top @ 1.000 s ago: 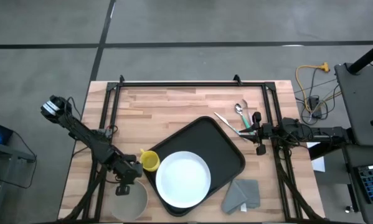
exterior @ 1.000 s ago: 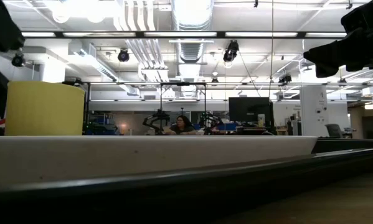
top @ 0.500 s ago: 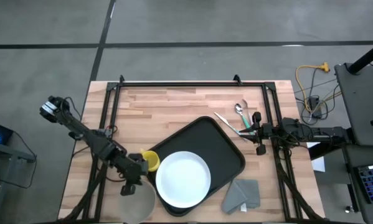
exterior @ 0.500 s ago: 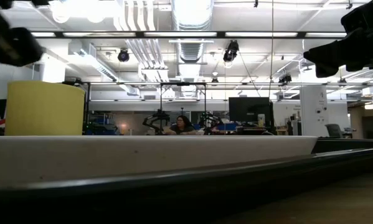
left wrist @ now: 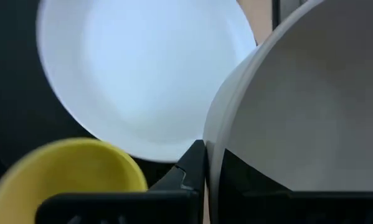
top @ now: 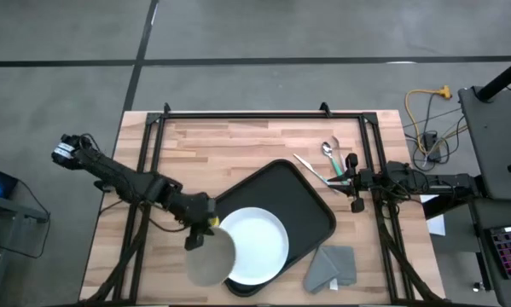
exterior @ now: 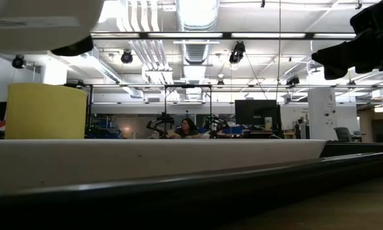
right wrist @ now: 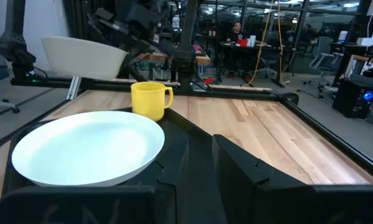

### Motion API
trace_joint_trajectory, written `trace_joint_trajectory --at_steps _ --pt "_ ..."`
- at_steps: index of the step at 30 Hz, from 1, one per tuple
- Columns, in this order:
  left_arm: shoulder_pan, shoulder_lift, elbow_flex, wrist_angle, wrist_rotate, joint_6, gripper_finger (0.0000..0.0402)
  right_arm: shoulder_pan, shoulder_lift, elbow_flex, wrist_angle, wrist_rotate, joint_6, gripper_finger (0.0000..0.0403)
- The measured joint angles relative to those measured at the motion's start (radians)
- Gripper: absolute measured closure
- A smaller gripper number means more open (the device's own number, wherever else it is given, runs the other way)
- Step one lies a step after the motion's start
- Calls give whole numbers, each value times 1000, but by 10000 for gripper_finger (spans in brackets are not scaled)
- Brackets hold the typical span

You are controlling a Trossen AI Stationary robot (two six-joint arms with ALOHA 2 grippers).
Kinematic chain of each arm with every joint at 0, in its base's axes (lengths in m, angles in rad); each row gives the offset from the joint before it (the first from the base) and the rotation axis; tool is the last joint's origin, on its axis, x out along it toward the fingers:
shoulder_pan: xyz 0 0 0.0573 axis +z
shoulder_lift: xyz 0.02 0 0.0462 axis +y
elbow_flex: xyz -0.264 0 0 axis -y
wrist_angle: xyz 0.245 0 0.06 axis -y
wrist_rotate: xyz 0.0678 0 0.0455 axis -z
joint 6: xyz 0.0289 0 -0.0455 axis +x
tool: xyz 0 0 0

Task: Set up tray
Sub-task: Put the gray bowl on the white plate

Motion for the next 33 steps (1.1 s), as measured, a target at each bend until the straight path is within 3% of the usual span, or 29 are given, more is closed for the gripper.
trace_joint_trajectory --at_steps 8,23,33 --pt "79 101 89 -1 6 55 401 0 0 0 0 0 0 335" --pt "132 511 520 -280 38 324 402 0 0 0 0 0 0 335" --pt "173 592 552 -269 55 379 402 0 0 0 0 0 0 335"
